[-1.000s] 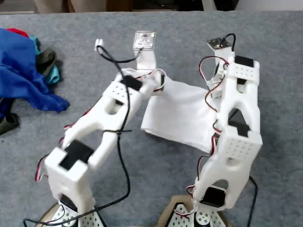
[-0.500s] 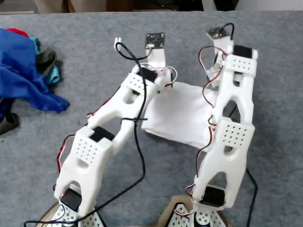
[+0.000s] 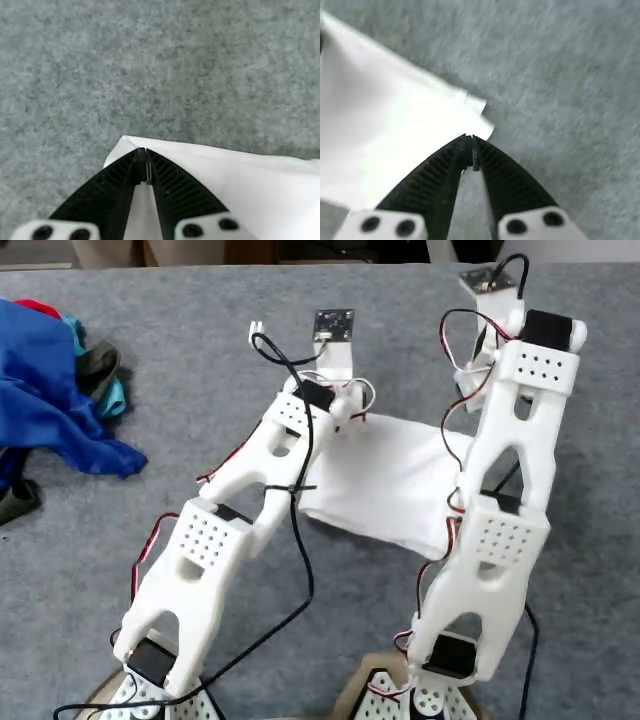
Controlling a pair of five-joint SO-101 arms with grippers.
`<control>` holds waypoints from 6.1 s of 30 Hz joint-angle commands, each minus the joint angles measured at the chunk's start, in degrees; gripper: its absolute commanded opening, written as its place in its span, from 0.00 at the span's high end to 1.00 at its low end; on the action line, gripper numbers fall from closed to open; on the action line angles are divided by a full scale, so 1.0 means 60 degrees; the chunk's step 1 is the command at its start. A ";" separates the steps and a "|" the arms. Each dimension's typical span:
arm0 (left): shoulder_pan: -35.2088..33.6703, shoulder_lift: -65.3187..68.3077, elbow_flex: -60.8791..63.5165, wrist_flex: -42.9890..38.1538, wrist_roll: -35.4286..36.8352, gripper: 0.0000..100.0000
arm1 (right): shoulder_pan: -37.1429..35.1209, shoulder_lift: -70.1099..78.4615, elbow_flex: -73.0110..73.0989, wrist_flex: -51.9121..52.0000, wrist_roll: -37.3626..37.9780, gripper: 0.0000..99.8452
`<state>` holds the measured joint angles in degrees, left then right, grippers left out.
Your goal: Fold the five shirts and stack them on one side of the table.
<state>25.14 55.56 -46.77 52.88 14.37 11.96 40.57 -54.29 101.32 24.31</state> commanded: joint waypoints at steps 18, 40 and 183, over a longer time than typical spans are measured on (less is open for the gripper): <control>-0.0557 0.0637 -0.5538 0.3223 -0.0117 0.98 | -0.0462 -0.7231 1.1670 -0.4777 -0.0176 0.99; -0.0308 0.3304 -0.6872 0.3238 -0.0278 0.98 | 0.0432 -0.5414 1.3795 -0.7956 0.1128 0.99; -0.2740 -0.0505 -0.5304 0.6081 -0.2842 0.98 | -0.0051 -1.1700 1.5480 -0.5070 -0.1861 0.96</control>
<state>10.29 57.14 -70.59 83.21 0.48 11.43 -27.38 38.99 68.35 14.02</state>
